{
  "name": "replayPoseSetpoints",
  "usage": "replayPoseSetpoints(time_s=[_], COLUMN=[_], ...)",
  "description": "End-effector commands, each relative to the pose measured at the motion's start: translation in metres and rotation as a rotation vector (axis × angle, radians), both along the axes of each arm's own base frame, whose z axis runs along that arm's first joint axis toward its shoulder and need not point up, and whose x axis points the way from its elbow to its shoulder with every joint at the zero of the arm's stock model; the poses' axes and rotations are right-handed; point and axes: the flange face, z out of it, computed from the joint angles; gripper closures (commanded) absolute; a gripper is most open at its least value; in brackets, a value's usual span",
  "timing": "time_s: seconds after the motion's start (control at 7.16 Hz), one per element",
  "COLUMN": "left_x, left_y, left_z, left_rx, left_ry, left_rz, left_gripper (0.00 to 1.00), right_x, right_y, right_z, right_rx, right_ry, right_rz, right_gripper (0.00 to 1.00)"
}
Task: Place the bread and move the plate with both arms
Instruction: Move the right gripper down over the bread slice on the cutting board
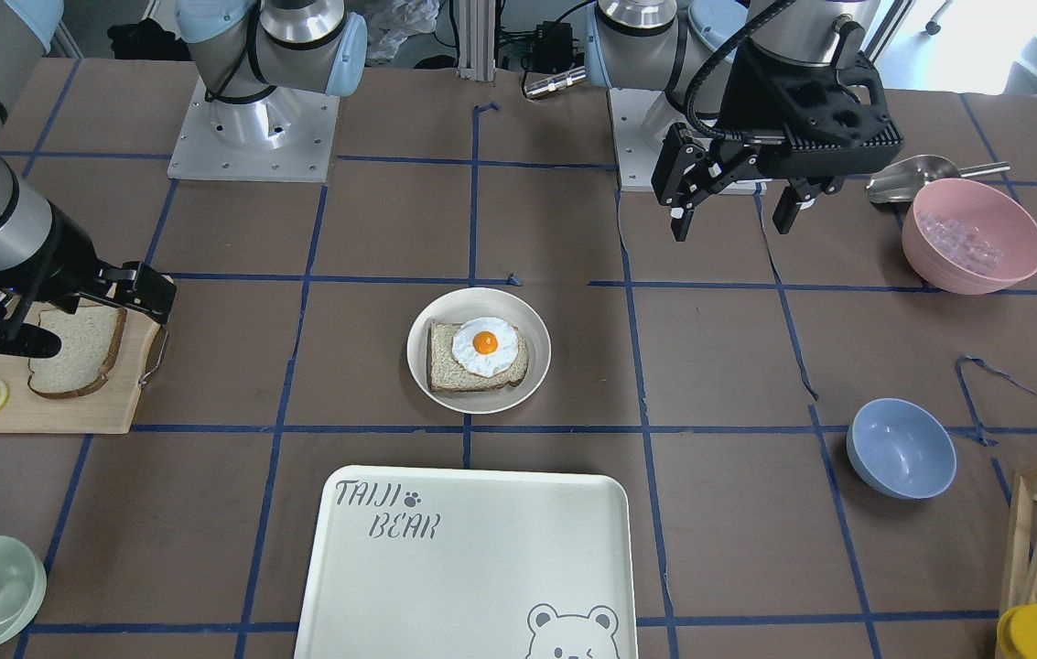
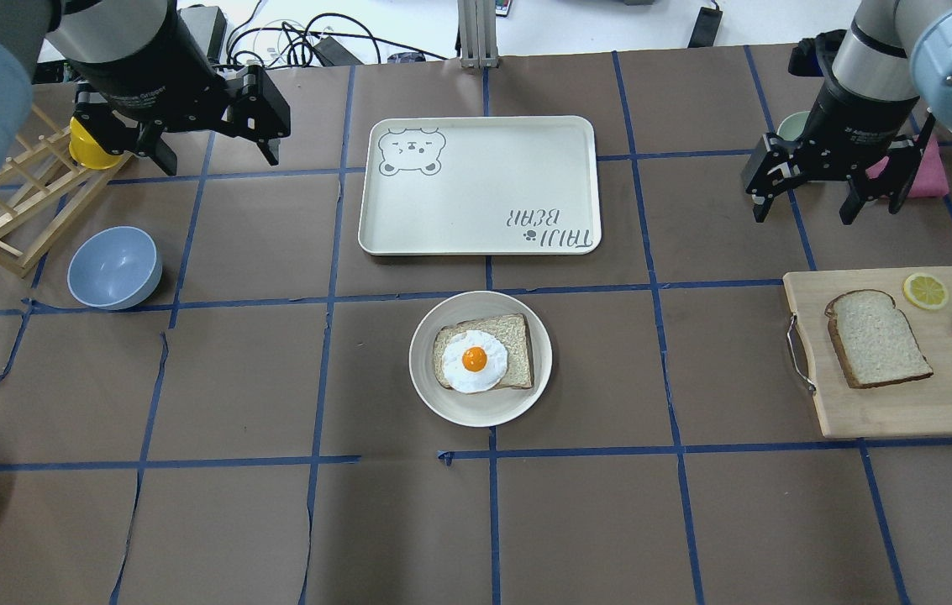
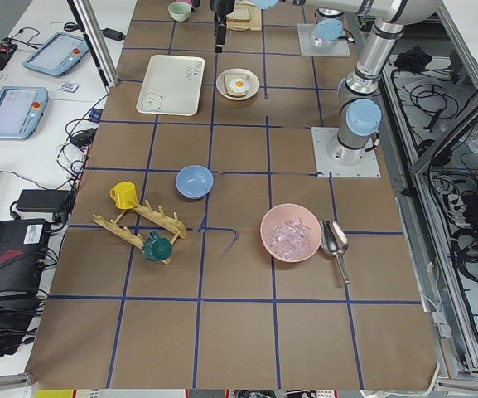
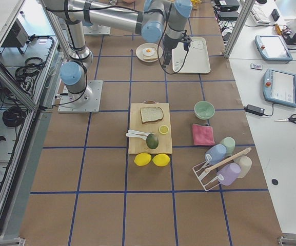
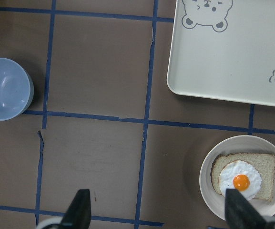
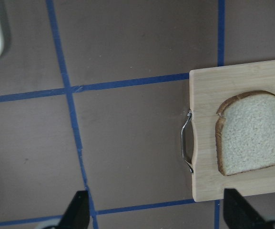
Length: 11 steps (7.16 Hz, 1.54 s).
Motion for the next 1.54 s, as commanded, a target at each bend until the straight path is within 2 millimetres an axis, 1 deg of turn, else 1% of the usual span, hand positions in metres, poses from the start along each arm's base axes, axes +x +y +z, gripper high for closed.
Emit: replayPoseSetpoints(time_s=[0.0, 0.14, 0.28, 0.42, 0.56, 0.7, 0.84, 0.98, 1.12, 1.26, 1.4], left_x=[0.000, 0.000, 0.000, 0.000, 0.000, 0.000, 0.000, 0.000, 0.000, 0.000, 0.000], left_y=[0.000, 0.000, 0.000, 0.000, 0.000, 0.000, 0.000, 0.000, 0.000, 0.001, 0.001], left_z=[0.000, 0.000, 0.000, 0.000, 0.000, 0.000, 0.000, 0.000, 0.000, 0.001, 0.001], left_rx=[0.000, -0.001, 0.000, 0.000, 0.000, 0.000, 0.000, 0.000, 0.000, -0.001, -0.001], left_ry=[-0.001, -0.001, -0.001, -0.001, -0.001, -0.001, 0.001, 0.001, -0.001, -0.002, -0.002], left_rz=[0.000, 0.000, 0.000, 0.000, 0.000, 0.000, 0.000, 0.000, 0.000, 0.000, 0.000], left_gripper=[0.00, 0.00, 0.00, 0.00, 0.00, 0.00, 0.00, 0.00, 0.00, 0.00, 0.00], right_x=[-0.032, -0.066, -0.084, -0.088, -0.087, -0.087, -0.087, -0.093, -0.097, -0.109, -0.118], right_y=[0.010, 0.008, 0.010, 0.011, 0.013, 0.012, 0.013, 0.015, 0.016, 0.015, 0.015], right_z=[-0.072, -0.101, -0.122, -0.130, -0.150, -0.161, -0.165, -0.165, -0.168, -0.180, -0.186], right_rx=[0.046, 0.040, 0.072, 0.087, 0.125, 0.143, 0.152, 0.163, 0.169, 0.190, 0.200], right_ry=[0.109, 0.103, 0.095, 0.099, 0.098, 0.096, 0.100, 0.129, 0.127, 0.120, 0.110], right_rz=[-0.053, -0.118, -0.148, -0.164, -0.199, -0.209, -0.208, -0.204, -0.213, -0.229, -0.250], right_gripper=[0.00, 0.00, 0.12, 0.18, 0.28, 0.28, 0.30, 0.35, 0.35, 0.35, 0.36])
